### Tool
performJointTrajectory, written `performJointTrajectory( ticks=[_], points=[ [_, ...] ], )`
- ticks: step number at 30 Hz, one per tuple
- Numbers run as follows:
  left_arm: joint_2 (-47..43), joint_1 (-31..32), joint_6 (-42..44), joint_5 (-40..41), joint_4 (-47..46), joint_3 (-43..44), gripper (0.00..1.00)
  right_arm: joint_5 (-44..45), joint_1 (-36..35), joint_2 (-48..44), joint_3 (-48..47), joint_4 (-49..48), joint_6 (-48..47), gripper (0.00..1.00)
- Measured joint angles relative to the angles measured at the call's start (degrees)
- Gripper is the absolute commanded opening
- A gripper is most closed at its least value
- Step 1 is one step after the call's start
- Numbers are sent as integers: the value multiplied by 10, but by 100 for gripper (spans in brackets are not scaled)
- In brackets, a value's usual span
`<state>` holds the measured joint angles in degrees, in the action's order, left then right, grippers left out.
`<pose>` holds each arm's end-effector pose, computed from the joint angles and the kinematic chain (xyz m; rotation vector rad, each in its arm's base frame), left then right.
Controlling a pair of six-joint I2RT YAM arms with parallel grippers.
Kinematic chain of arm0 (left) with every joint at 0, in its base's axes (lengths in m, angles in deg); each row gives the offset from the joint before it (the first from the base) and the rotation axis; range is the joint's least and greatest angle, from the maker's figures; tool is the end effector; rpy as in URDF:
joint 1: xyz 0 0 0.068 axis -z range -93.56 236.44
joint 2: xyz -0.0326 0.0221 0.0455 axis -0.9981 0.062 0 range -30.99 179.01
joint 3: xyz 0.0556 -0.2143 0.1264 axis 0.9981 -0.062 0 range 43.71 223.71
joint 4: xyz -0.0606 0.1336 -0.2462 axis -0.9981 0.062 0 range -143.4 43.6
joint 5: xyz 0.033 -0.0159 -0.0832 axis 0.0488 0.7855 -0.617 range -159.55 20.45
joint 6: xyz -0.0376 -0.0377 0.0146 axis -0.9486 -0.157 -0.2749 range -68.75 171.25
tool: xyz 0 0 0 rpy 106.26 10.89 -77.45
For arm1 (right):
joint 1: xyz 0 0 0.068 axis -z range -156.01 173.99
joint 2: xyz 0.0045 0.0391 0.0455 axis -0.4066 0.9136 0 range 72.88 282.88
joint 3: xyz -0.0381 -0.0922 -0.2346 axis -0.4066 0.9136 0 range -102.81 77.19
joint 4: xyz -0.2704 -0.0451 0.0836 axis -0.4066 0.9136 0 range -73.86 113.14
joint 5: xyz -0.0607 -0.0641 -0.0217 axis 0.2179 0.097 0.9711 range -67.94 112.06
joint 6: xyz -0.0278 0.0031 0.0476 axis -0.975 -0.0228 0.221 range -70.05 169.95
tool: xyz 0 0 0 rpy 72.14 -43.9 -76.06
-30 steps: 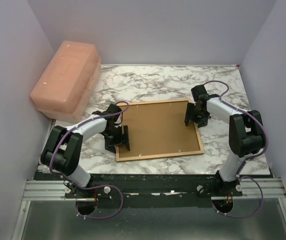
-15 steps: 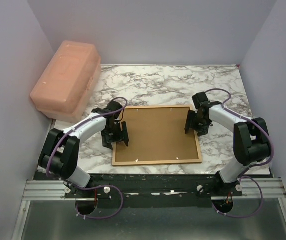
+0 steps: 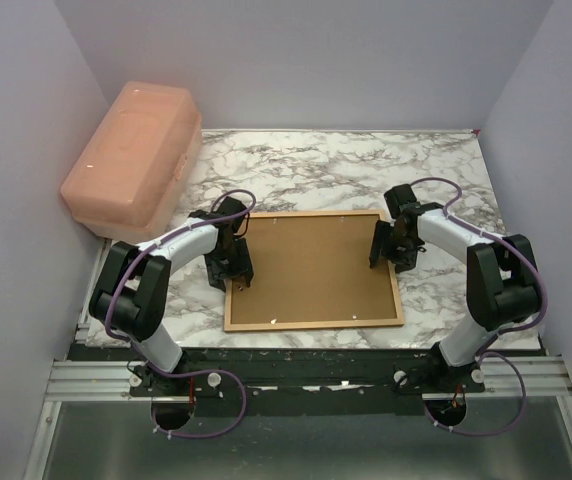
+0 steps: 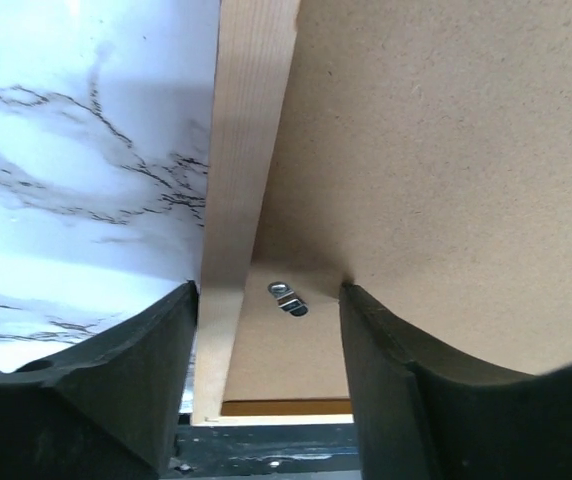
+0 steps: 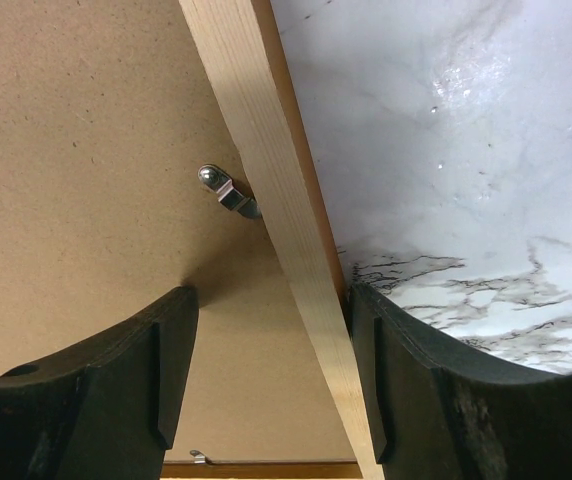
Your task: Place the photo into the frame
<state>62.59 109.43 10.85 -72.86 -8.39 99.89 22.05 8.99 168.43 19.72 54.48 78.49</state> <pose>0.2775 -0.1201 0.1307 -0.4565 3.0194 -0.1815 0.3099 0.0831 0.1290 0.3439 2.8986 0.1290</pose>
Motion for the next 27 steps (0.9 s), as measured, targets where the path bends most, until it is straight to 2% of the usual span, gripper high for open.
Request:
performJointTrajectory(
  ticks=[2, 8, 11, 17, 18, 20, 21, 23, 27],
  points=[
    [1, 0, 1, 4, 3, 3, 45, -1, 0, 1, 0, 0, 0, 68],
    [2, 0, 22, 18, 22, 7, 11, -1, 0, 3, -6, 5, 0, 68],
    [0, 0, 42, 23, 31, 8, 0, 0, 0, 5, -10, 9, -1, 68],
    [-5, 1, 57, 25, 31, 7, 0, 0, 0, 9, -15, 14, -1, 69],
    [-5, 1, 58, 25, 31, 7, 10, 0, 0, 9, -15, 14, -1, 72],
    [-6, 1, 60, 25, 31, 7, 38, -1, 0, 9, -16, 16, -1, 77],
    [-6, 1, 61, 25, 30, 6, 48, -1, 0, 9, -17, 17, -1, 80],
    [-9, 1, 64, 26, 31, 6, 58, -1, 0, 9, -19, 19, -1, 84],
    [-17, 1, 56, 22, 34, 6, 61, -4, 1, 5, -27, 20, -1, 85]
  ],
)
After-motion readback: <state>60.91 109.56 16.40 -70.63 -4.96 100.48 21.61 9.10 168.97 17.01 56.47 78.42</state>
